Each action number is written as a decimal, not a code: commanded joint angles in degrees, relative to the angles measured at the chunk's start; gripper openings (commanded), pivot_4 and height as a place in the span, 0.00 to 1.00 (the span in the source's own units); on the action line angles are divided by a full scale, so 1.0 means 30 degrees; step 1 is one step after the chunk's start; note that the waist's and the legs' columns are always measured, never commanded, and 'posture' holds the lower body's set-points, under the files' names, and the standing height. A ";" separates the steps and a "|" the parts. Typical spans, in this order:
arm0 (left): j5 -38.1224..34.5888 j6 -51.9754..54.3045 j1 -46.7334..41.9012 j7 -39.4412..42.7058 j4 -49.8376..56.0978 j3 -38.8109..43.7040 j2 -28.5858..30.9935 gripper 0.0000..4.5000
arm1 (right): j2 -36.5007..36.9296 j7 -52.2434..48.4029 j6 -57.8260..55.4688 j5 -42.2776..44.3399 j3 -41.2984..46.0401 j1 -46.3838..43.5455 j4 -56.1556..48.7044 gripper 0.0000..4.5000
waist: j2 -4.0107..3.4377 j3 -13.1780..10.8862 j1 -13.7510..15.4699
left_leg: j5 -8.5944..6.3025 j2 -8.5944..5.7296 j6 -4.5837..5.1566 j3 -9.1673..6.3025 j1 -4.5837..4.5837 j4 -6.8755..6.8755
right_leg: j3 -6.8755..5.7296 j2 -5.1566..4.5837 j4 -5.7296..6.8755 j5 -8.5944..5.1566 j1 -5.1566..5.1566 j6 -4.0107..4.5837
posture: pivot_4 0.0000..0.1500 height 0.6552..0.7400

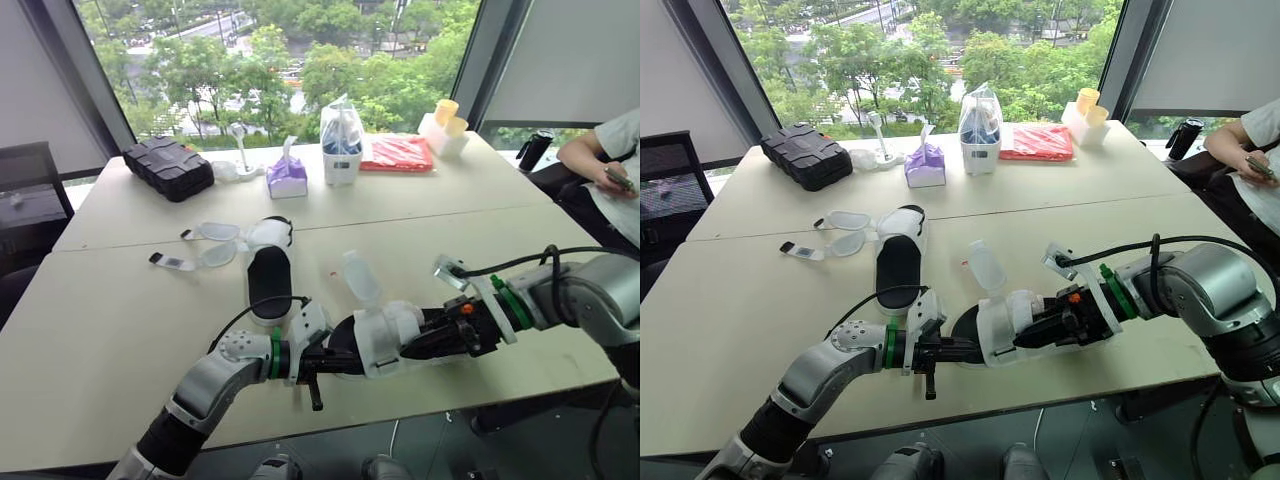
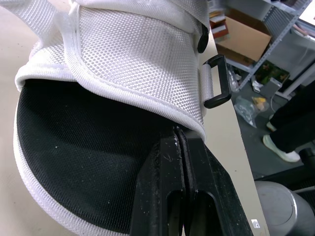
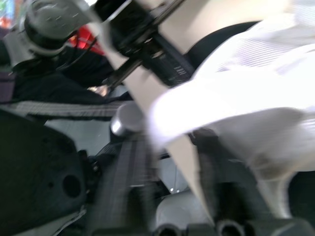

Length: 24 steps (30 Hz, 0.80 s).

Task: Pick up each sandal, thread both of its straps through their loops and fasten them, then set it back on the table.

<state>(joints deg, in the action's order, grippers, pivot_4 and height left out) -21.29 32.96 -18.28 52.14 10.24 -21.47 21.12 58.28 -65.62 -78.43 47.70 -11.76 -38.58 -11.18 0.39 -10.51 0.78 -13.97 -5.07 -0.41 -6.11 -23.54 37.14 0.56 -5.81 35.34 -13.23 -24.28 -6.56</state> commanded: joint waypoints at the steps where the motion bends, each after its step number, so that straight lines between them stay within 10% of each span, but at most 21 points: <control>1: 0.0044 0.0008 0.0136 -0.0143 0.0348 0.0183 0.0063 0.00 | -0.0570 0.0747 -0.0213 -0.0285 0.0722 -0.0644 0.0931 0.78 | 0.0000 0.0001 -0.0031 | 0.0000 0.0000 0.0000 0.0001 0.0003 0.0000 | 0.0001 0.0001 0.0001 0.0001 0.0000 -0.0001 | 1.00 1.00; 24: 0.0030 0.0014 0.0122 -0.0261 0.0381 0.0247 0.0164 0.00 | -0.4632 0.3230 -0.1961 -0.0883 0.2876 -0.3889 0.7423 0.78 | -0.0006 0.0008 -0.0069 | 0.0014 0.0009 -0.0014 0.0017 0.0047 0.0006 | 0.0046 0.0069 0.0047 0.0024 0.0008 0.0034 | 1.00 1.00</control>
<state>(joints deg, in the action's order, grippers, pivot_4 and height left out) -21.47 33.00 -18.23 51.63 10.52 -21.28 21.26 44.53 -56.39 -83.77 44.39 -5.50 -48.51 10.90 0.37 -10.49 0.57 -13.93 -5.04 -0.46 -6.06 -23.40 37.15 0.69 -5.60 35.48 -13.16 -24.25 -6.46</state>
